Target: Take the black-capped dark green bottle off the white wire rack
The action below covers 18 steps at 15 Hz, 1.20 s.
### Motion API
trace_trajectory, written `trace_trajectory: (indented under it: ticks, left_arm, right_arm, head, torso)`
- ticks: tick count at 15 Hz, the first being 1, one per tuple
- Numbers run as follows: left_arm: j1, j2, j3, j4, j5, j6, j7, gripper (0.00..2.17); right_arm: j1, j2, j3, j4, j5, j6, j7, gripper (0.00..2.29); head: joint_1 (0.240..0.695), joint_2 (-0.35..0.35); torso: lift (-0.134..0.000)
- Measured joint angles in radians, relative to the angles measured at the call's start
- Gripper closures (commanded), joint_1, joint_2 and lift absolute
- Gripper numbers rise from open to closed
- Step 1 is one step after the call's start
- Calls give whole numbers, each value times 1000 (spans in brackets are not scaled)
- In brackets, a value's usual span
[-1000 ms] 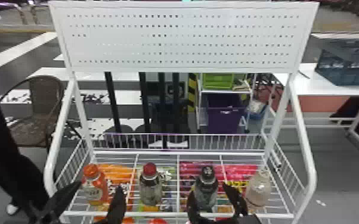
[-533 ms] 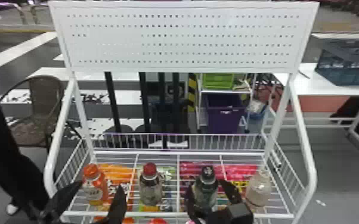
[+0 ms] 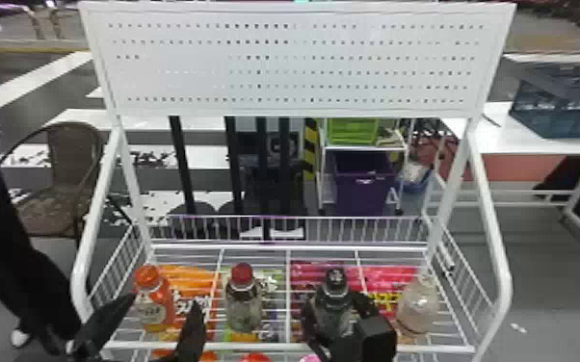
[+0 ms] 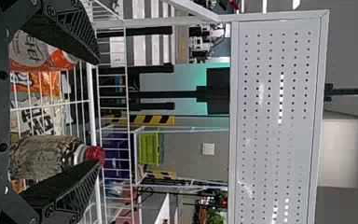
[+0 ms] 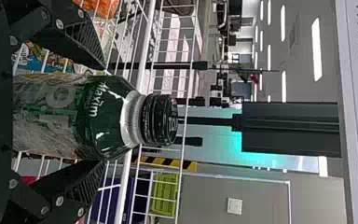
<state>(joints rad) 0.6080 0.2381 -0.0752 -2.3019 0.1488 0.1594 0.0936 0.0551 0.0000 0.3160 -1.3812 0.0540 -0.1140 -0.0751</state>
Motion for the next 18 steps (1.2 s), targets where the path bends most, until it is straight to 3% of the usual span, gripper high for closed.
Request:
trace_trajectory:
  ticks: [1, 2, 8, 10, 13, 15, 18]
  left_arm:
    - [0, 1, 0, 0, 0, 1, 0, 144]
    - [-1, 1, 0, -2, 0, 2, 0, 144]
    - [3, 2, 0, -10, 0, 6, 1, 144]
    - [5, 1, -1, -11, 0, 6, 1, 144]
    - [6, 0, -5, -15, -1, 6, 4, 144]
    - [6, 0, -5, -18, -2, 3, 6, 144]
    - [5, 1, -4, -18, -3, 3, 6, 144]
  right_arm:
    - [0, 0, 0, -5, -3, 17, 0, 1099]
    - [3, 0, 0, -16, -5, 34, 0, 1278]
    - [105, -20, -3, -211, -4, 55, -3, 1291]
    - [177, -45, -9, -348, -11, 86, -5, 1291]
    - [300, -107, -36, -591, -16, 225, 9, 1291]
    - [405, -143, -92, -751, -19, 308, 12, 1291]
    - [576, -172, -209, -907, -64, 264, 14, 1291]
  head:
    - [499, 0]
    - [499, 0]
    - [499, 0]
    - [499, 0]
    - [499, 0]
    - [499, 0]
    - [499, 0]
  torso:
    - [0]
    - [0]
    - [0]
    - [0]
    - [0]
    - [0]
    - [0]
